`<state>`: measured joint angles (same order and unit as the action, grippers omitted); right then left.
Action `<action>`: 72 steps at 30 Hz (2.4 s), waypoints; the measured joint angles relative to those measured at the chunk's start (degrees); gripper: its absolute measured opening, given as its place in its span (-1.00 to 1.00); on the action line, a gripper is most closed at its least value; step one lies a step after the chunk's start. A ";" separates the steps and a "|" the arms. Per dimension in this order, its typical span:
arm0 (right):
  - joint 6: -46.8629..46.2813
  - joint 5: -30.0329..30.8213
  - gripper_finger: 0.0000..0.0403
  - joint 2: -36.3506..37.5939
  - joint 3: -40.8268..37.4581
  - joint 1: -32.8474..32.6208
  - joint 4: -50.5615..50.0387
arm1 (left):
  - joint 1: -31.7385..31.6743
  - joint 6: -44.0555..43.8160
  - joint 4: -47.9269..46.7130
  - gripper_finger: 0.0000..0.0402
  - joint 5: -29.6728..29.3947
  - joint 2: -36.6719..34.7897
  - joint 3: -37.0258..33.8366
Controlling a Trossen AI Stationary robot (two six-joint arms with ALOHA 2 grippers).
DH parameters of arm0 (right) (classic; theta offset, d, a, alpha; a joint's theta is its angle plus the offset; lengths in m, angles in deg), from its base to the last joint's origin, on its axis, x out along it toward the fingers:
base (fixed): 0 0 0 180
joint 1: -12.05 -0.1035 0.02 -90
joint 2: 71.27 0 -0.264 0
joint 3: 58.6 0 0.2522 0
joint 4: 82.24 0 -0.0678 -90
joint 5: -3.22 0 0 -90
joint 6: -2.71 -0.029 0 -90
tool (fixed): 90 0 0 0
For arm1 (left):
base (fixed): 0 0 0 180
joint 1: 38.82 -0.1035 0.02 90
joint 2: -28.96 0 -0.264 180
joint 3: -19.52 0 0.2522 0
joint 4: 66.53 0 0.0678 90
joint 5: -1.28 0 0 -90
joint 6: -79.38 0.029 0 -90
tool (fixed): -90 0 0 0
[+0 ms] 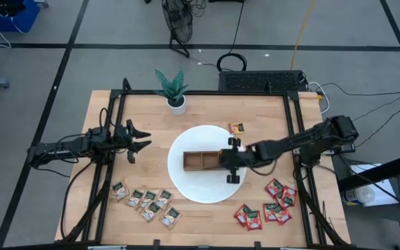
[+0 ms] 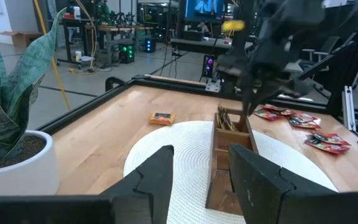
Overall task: Pick & Place Tea
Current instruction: Put the yellow tea bag into the right section of the wooden organizer
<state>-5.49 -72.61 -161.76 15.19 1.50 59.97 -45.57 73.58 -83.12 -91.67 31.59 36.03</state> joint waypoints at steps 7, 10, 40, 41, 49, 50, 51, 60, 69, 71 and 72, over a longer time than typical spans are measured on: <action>-0.03 -4.64 -1.00 -3.42 -0.07 2.73 -5.94 | -0.01 0.00 -0.03 -0.22 -0.02 0.00 0.00; 0.32 -7.13 -1.00 -3.40 -0.07 2.71 -5.60 | 0.02 0.00 -0.02 -0.22 -0.01 -0.02 0.02; 0.77 7.50 -1.00 -8.46 1.33 -1.69 -6.24 | 0.00 0.00 0.00 -0.22 -0.01 -0.02 0.02; 0.74 8.21 -1.00 -8.41 1.33 -1.90 -6.24 | 0.02 0.00 0.00 -0.22 -0.01 -0.02 0.02; 0.37 8.40 -1.00 -7.22 1.33 -2.51 -7.51 | 0.02 0.00 0.00 -0.22 -0.01 -0.02 0.02; 0.37 8.52 -1.00 -6.37 1.33 -2.78 -8.19 | 0.02 -0.02 0.00 -0.22 -0.01 -0.02 0.02; 0.37 8.67 -1.00 -5.26 1.33 -3.07 -8.72 | 0.02 0.00 0.00 -0.22 -0.01 -0.02 0.02; -3.68 23.22 -0.96 10.03 -1.48 -2.74 -12.95 | 0.00 0.00 0.00 -0.22 -0.01 -0.01 0.02; -1.51 13.46 -0.26 20.72 -16.97 16.48 -0.33 | 0.02 0.00 0.00 -0.22 -0.01 -0.02 0.02; -0.64 9.74 -0.08 20.43 -20.00 21.77 5.71 | 0.02 0.00 0.00 -0.22 -0.01 -0.02 0.02; -0.39 7.86 0.01 19.95 -21.11 24.22 8.09 | 0.02 0.00 0.00 -0.22 -0.01 -0.02 0.02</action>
<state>-5.89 -64.74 -141.81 -5.92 25.72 68.06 -45.56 73.58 -83.12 -91.68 31.57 36.05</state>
